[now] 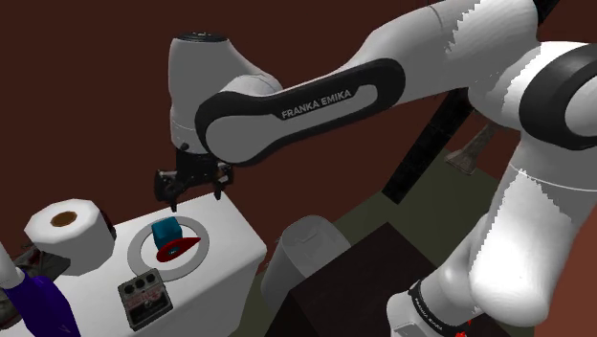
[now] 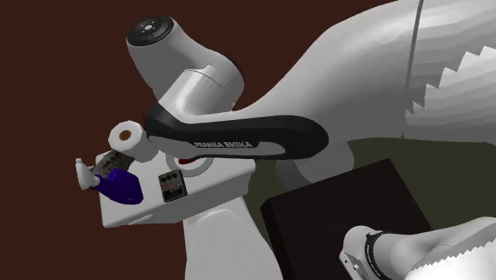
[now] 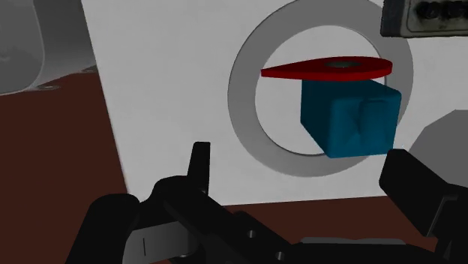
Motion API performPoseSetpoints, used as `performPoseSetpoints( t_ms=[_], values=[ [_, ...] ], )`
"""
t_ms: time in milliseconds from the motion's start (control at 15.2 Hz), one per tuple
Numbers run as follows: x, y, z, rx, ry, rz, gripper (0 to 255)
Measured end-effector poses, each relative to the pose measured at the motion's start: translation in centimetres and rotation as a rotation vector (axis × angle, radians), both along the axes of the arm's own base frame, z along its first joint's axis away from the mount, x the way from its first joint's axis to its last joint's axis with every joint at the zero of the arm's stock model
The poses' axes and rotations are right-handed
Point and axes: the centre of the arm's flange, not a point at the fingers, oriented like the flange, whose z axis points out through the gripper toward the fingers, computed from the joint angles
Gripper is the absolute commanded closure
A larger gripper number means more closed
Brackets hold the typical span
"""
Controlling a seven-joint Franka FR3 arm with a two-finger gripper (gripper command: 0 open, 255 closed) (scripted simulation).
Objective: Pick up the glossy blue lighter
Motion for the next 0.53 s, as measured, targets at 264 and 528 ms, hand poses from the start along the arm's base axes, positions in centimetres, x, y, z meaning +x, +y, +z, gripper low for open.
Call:
performPoseSetpoints(
  t_ms=[264, 528],
  values=[
    [1.2, 4.6, -2.4, 0.005, 0.001, 0.005, 0],
    [1.9, 6.1, -4.3, 0.006, 0.001, 0.006, 0]
  ],
)
